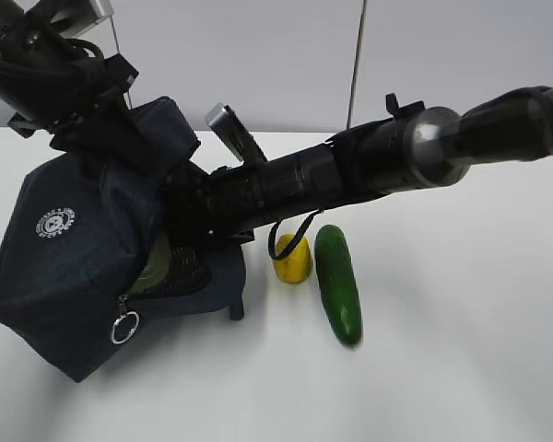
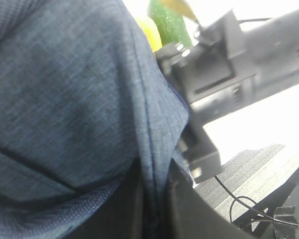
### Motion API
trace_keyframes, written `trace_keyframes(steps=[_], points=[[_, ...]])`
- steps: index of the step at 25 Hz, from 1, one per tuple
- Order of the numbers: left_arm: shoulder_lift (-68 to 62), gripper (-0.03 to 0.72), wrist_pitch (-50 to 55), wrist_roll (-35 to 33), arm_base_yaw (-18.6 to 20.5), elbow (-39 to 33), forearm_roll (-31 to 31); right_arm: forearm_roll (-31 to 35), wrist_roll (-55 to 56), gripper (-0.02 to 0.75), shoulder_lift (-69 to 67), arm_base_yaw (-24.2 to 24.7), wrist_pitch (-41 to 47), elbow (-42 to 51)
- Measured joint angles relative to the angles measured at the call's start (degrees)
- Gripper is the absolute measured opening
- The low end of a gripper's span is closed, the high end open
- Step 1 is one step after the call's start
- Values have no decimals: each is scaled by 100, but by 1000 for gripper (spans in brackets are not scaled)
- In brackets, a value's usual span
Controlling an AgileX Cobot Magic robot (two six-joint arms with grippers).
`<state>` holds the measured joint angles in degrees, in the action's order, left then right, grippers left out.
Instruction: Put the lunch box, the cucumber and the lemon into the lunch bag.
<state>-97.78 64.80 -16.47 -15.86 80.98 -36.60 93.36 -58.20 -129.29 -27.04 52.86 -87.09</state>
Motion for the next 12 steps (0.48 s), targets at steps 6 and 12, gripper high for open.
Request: trace_keyframes(steps=[6,12], points=[[0,18,3,-13,0,0,-44,582,-309,357,-187,-100,177,0],[0,18,3,-22,0,0,-58,661,-350,359,-187,-100,235,0]])
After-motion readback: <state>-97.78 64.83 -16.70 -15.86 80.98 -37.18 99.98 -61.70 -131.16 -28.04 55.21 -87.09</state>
